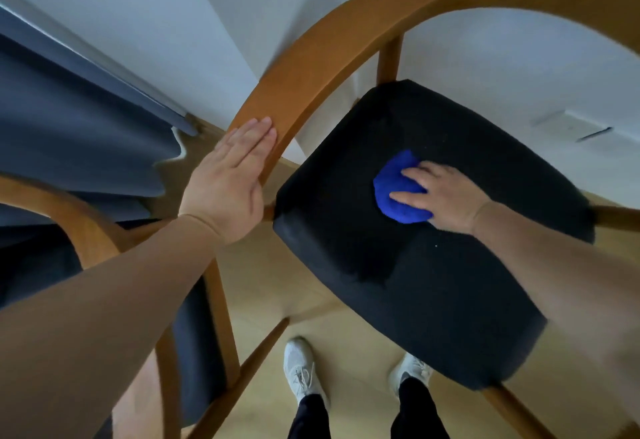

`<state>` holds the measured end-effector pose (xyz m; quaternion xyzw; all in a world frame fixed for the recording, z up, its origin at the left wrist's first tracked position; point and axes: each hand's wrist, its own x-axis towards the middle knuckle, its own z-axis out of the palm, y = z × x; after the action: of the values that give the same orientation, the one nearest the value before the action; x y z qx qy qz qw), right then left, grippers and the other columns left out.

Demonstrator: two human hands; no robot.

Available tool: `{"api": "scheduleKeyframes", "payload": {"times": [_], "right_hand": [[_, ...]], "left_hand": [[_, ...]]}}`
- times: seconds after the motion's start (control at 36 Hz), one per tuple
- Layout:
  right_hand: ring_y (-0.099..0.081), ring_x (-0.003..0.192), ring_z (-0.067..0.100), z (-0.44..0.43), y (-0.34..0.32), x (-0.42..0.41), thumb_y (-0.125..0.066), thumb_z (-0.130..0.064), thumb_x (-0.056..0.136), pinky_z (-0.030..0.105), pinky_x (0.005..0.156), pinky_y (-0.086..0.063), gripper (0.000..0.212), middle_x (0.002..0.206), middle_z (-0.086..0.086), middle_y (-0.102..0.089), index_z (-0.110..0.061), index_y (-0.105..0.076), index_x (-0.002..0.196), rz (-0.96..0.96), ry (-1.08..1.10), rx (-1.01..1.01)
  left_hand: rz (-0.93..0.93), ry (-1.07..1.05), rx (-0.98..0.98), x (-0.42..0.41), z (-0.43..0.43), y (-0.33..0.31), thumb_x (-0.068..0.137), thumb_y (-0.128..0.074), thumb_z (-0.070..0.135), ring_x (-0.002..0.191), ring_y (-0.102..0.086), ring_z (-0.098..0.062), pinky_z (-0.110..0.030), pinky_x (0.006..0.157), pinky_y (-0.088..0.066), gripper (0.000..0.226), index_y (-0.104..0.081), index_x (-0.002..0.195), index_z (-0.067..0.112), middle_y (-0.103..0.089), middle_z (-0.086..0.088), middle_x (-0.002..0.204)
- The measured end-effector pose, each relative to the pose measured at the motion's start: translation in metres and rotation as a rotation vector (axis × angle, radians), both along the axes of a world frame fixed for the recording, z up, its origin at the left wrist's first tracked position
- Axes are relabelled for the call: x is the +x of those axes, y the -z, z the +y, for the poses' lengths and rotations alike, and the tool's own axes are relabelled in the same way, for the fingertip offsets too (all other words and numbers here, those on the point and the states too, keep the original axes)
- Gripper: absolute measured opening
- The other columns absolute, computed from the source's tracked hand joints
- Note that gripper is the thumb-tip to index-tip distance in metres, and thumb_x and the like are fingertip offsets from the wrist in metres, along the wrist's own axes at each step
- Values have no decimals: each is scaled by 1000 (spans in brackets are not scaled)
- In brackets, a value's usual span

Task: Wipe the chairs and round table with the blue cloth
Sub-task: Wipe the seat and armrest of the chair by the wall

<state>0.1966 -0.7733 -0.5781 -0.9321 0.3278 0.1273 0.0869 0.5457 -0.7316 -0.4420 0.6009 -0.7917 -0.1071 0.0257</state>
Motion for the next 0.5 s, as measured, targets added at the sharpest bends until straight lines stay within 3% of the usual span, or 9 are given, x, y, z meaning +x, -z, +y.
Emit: {"api": "scheduleKeyframes", "payload": {"times": [0.08, 0.19, 0.33, 0.5], "right_hand": [[-55, 105, 48, -39, 0, -22, -94, -18, 36, 54, 76, -52, 90, 126, 21, -57, -22, -65, 122, 30, 147, 17], [-49, 110, 50, -54, 13, -37, -91, -18, 45, 57, 83, -50, 89, 131, 23, -50, -20, -60, 128, -25, 259, 23], [-43, 114, 50, -95, 19, -59, -74, -13, 68, 52, 93, -44, 81, 136, 29, -41, -19, -44, 143, -100, 839, -35], [-39, 116, 50, -105, 8, -53, -74, -17, 71, 54, 88, -43, 80, 138, 29, -39, -20, -40, 144, -4, 690, 7]], "left_hand": [[7, -6, -5, 0, 0, 0, 87, -30, 18, 138, -32, -26, -46, 112, -26, 57, -41, 141, 4, -40, -11, 148], [36, -7, -11, -2, 0, 2, 87, -30, 19, 137, -35, -28, -51, 110, -31, 56, -42, 140, 2, -40, -13, 147], [31, -2, -11, -1, -2, 3, 87, -31, 19, 136, -35, -28, -50, 110, -30, 56, -42, 140, 2, -41, -13, 147], [35, -2, 2, 0, -1, 5, 87, -32, 19, 136, -36, -29, -47, 112, -28, 55, -43, 139, 2, -41, -14, 147]]}}
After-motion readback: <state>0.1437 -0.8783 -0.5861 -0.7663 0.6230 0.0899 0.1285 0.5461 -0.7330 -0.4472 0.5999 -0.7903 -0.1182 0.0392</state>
